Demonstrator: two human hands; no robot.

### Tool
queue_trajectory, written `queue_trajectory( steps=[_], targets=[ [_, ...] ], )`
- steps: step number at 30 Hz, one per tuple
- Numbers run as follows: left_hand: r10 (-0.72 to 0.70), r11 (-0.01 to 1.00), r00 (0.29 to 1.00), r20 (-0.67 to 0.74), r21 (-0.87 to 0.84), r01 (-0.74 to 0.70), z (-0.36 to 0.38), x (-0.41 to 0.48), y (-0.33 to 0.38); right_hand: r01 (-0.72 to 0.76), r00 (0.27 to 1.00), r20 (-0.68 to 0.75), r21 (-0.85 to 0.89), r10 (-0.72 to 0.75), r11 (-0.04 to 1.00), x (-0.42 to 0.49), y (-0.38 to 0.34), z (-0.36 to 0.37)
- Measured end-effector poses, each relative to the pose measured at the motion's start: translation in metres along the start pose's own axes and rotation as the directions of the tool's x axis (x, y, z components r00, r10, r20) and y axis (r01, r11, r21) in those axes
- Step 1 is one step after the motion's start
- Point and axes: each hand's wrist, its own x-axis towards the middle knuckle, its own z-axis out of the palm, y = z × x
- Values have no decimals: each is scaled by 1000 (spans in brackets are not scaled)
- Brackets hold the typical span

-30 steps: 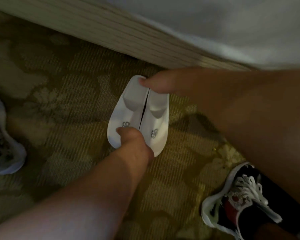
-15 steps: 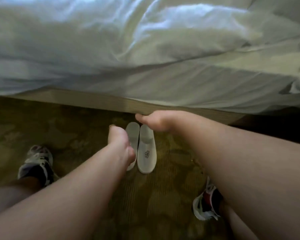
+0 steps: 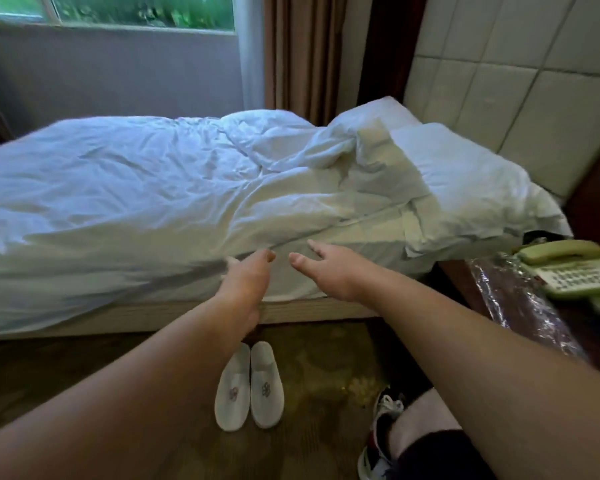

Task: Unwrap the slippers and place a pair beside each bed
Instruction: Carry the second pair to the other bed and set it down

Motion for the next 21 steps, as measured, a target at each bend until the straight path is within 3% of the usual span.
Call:
queue_trajectory(
  steps=[3, 6, 21],
  targets=[
    [97, 995, 988, 120, 17, -100, 8, -30, 11, 16, 992, -128, -22, -18, 1000, -41, 1, -26],
    [196, 977, 976, 100, 66, -203, 12, -56, 20, 19, 975, -220, -74, -35, 997, -76, 1, -51],
    [460, 837, 853, 246, 201, -509, 87, -154, 58, -59, 886, -463, -121, -3, 991, -187, 48, -144]
  ],
)
